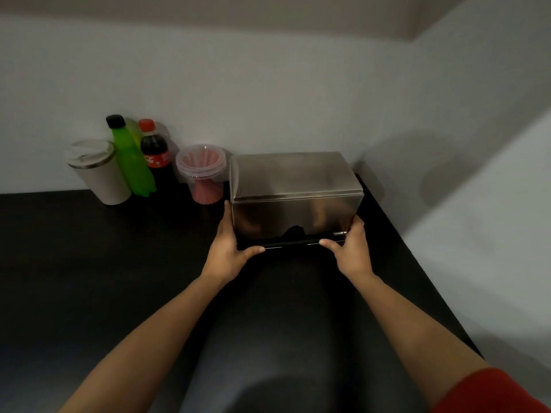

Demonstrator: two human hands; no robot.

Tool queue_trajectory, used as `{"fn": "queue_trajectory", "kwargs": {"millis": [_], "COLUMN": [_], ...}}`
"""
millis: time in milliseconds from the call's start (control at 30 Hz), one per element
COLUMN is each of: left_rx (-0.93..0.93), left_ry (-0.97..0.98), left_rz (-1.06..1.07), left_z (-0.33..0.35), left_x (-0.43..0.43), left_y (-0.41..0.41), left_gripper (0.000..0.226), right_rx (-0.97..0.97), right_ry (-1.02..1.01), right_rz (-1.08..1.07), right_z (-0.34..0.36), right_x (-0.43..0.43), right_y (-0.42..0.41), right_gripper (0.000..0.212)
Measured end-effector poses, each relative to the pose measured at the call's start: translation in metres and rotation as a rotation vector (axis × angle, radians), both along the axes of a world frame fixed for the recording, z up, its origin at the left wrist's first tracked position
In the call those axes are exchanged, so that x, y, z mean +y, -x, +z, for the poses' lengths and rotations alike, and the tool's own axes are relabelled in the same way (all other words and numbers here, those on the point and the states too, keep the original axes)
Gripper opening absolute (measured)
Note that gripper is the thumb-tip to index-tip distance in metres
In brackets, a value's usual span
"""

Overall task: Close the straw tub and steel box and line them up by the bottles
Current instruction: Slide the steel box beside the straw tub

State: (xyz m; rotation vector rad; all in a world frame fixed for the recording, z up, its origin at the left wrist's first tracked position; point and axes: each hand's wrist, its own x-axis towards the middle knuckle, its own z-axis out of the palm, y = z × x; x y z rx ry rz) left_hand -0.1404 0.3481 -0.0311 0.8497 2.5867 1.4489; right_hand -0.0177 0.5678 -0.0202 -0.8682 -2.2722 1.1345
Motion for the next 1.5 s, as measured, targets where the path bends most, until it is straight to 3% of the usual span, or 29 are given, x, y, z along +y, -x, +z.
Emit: {"fn": "queue_trajectory", "kwargs": {"millis": [267, 600, 1500], "left_rx": [-0.032, -0.096, -0.031], "left_ry": [-0.059, -0.03, -0.043], "left_rz": [0.132, 0.202, 0.122], "left_z": [-0.005, -0.005, 0.009], "left_x": [0.01, 0.021, 0.037], "left_y": [0.018, 0.042, 0.058], "left_gripper": [0.102, 0.101, 0.102], "right_rx": [0.003, -0.055, -0.024], "right_ry": [-0.029, 0.048, 0.087], "right_rz": [0.02, 0.067, 0.031], "right_z": [-0.003, -0.003, -0.001], "right_x": [0.011, 0.028, 0.044], "right_y": [0.026, 0.052, 0.083], "right_gripper": [0.08, 0.084, 0.082]}}
